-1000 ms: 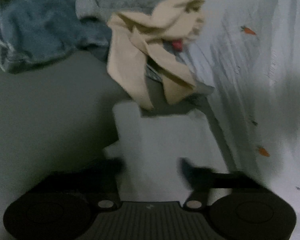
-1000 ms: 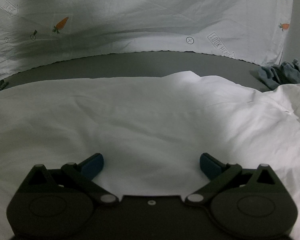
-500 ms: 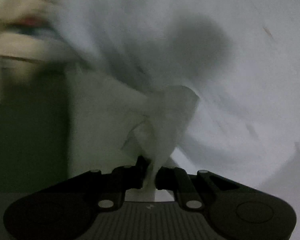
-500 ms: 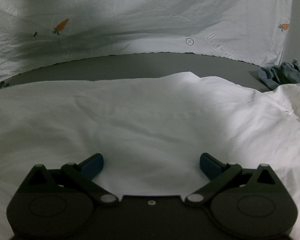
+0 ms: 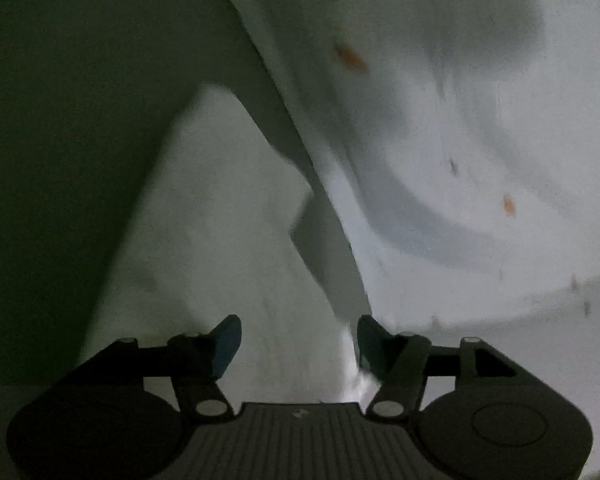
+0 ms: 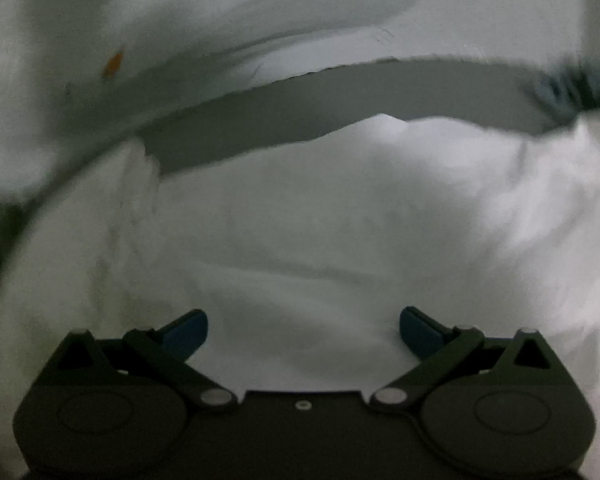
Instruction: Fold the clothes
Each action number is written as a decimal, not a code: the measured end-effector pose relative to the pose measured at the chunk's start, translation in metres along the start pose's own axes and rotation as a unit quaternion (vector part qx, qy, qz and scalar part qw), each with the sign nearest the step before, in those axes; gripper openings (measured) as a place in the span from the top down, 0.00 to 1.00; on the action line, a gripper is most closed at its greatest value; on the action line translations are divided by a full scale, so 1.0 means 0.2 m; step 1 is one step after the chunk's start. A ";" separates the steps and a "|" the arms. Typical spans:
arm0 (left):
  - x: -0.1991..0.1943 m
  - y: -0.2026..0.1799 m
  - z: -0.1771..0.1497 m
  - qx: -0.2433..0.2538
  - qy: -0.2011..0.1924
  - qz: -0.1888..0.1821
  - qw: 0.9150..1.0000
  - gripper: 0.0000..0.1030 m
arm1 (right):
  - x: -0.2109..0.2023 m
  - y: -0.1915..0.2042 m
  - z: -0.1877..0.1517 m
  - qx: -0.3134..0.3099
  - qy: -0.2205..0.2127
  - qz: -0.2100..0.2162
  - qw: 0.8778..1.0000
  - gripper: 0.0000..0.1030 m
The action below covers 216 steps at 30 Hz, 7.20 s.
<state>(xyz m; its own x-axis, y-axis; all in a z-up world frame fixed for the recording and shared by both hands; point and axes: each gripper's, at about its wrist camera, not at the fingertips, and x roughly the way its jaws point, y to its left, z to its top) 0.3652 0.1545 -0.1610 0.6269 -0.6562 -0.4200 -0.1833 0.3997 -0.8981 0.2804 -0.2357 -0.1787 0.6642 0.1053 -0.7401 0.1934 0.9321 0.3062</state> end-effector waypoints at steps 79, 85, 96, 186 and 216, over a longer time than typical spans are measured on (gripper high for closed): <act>0.02 0.13 -0.04 -0.068 0.037 0.091 0.993 0.00 | 0.54 0.26 0.13 0.125 0.247 0.264 0.924 0.76; 0.05 0.07 -0.03 -0.047 0.056 0.119 0.990 0.00 | 0.33 0.34 0.16 0.002 0.154 0.262 0.953 0.95; 0.24 -0.36 -0.32 0.213 0.116 0.265 0.933 0.00 | -0.39 -0.03 0.28 -0.130 0.002 0.181 0.975 0.94; -0.08 -0.25 -0.92 0.409 0.086 0.364 0.832 0.00 | -0.32 -0.90 -0.29 0.605 -0.183 0.463 0.621 0.77; -0.21 -0.03 -0.81 0.422 0.123 0.357 0.824 0.00 | -0.16 -0.03 -0.17 0.330 0.047 0.247 0.910 0.25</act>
<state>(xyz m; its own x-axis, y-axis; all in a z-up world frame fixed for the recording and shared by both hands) 0.2180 0.0767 -0.1598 0.3957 -0.1284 -0.9094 0.2178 0.9751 -0.0429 0.2339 -0.2323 -0.1766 0.7284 0.5137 -0.4534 0.3000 0.3559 0.8851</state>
